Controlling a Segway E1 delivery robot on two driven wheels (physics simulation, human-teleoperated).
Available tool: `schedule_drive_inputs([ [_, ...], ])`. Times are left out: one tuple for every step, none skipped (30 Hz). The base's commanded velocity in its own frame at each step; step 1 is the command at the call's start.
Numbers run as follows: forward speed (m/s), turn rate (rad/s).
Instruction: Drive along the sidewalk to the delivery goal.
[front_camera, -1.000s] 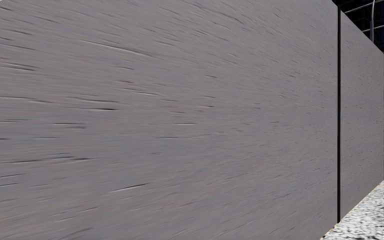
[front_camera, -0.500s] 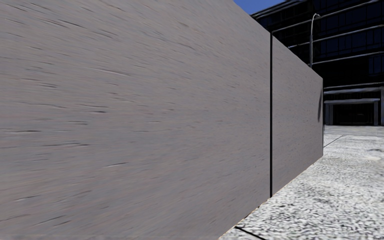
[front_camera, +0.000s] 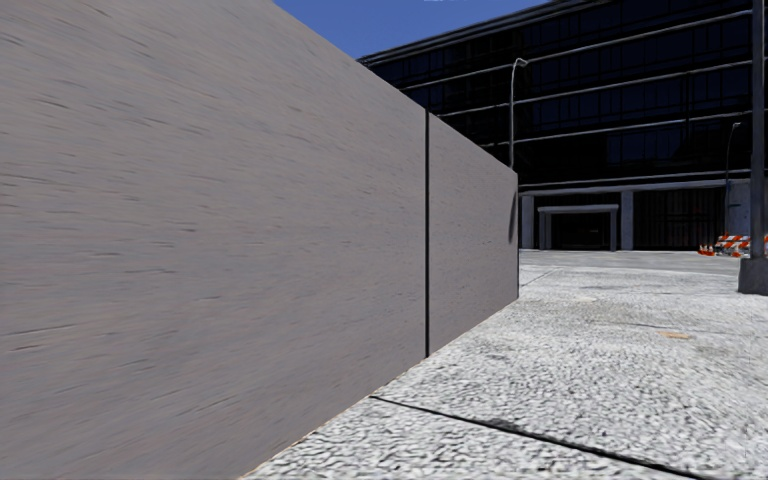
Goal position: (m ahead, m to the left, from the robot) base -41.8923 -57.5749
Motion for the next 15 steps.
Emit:
schedule_drive_inputs([
  [-0.98, -0.66],
  [-0.98, -0.67],
  [-0.98, -0.67],
  [-0.97, -0.67],
  [-0.97, -0.67],
  [-0.96, -0.67],
  [-0.95, -0.67],
  [-0.88, -0.65],
  [0.00, -0.19],
  [0.00, -0.19],
  [0.00, -0.01],
  [0.00, 0.00],
  [0.00, 0.00],
  [0.00, 0.00],
  [0.00, 0.00],
])
